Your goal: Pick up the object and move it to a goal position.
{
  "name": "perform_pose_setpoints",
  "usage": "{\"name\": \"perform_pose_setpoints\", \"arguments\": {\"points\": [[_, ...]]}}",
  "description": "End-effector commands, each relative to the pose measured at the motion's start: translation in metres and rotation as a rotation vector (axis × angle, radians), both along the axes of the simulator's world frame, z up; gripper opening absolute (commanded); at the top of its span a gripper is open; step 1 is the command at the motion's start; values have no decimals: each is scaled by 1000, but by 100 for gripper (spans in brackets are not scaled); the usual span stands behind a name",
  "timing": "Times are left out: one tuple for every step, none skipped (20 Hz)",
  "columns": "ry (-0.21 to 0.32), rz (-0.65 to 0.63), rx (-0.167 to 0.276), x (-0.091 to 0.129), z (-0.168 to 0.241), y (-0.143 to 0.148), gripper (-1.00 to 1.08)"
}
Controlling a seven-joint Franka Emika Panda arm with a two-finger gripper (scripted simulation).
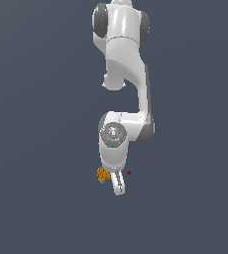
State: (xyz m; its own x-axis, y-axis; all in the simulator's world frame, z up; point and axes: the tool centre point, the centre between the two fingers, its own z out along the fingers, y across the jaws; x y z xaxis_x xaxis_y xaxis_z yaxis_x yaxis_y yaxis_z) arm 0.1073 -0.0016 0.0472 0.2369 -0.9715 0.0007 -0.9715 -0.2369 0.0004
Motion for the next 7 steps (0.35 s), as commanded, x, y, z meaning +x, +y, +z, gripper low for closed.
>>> {"name": "perform_pose_setpoints", "arguments": {"points": [[0, 3, 1, 2, 3, -7, -100], [0, 3, 1, 2, 4, -8, -100], [0, 3, 1, 3, 4, -8, -100], [0, 3, 1, 3, 3, -7, -100], [0, 3, 1, 3, 2, -5, -100], [0, 3, 1, 3, 2, -3, -100], [0, 3, 1, 3, 2, -3, -100]]}}
